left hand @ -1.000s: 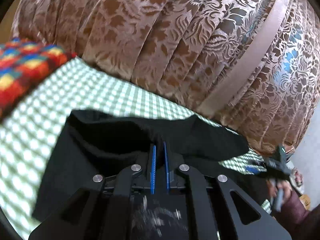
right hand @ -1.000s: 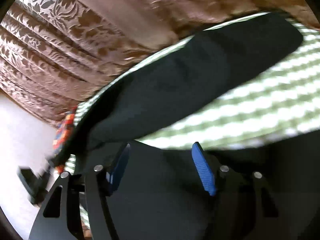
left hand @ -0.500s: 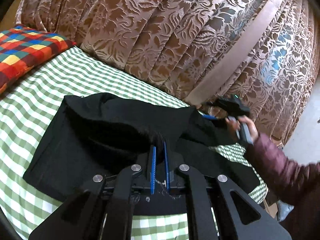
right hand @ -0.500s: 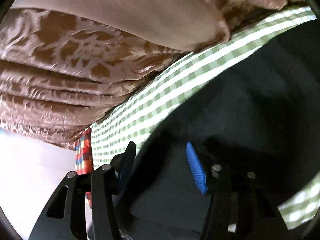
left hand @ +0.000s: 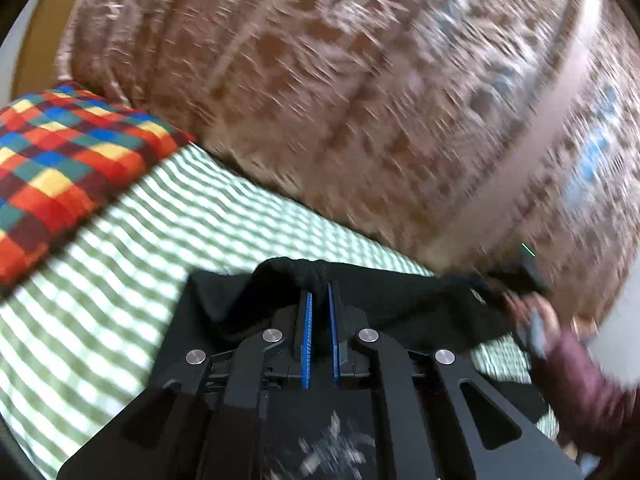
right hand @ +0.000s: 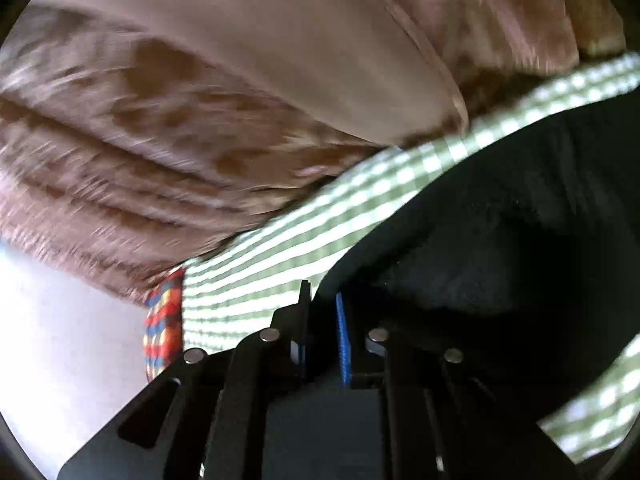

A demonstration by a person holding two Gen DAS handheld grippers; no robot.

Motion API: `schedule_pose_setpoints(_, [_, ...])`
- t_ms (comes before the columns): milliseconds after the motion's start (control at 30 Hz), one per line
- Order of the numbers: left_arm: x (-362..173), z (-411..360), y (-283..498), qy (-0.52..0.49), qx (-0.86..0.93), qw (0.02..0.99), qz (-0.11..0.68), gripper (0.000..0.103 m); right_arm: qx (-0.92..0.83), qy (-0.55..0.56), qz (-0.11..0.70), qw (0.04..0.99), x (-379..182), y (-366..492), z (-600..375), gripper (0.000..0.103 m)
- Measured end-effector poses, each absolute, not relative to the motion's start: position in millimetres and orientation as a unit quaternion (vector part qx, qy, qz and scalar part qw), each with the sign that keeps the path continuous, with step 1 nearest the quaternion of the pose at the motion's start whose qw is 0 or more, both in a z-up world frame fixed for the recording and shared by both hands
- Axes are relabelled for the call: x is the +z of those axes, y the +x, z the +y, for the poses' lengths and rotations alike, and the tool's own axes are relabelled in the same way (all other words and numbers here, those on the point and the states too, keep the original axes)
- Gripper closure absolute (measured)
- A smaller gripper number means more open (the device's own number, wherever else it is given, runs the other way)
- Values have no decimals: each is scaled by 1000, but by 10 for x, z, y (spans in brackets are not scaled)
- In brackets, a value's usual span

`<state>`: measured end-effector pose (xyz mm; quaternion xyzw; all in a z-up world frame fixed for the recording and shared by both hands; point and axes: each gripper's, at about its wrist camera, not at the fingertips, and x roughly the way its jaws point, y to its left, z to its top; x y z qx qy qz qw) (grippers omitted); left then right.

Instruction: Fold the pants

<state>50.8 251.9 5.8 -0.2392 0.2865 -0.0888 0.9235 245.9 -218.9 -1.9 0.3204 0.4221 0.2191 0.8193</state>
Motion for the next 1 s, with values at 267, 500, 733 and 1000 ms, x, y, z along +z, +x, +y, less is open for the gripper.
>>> schedule_pose_setpoints(267, [-260, 2776, 264, -288, -56, 901, 318, 97, 298, 271, 407, 820, -123, 865, -2370, 93])
schedule_pose_setpoints(500, [-797, 2814, -253, -368, -26, 849, 378, 75, 258, 265, 481, 795, -905, 415, -2261, 96])
schedule_pose_setpoints(733, [-839, 2969, -599, -481, -57, 807, 338, 52, 256, 293, 489, 781, -1110, 449, -2304, 94])
schedule_pose_setpoints(1000, [-789, 2751, -232, -496, -76, 793, 345, 44, 264, 390, 473, 744, -1150, 592, -2429, 68])
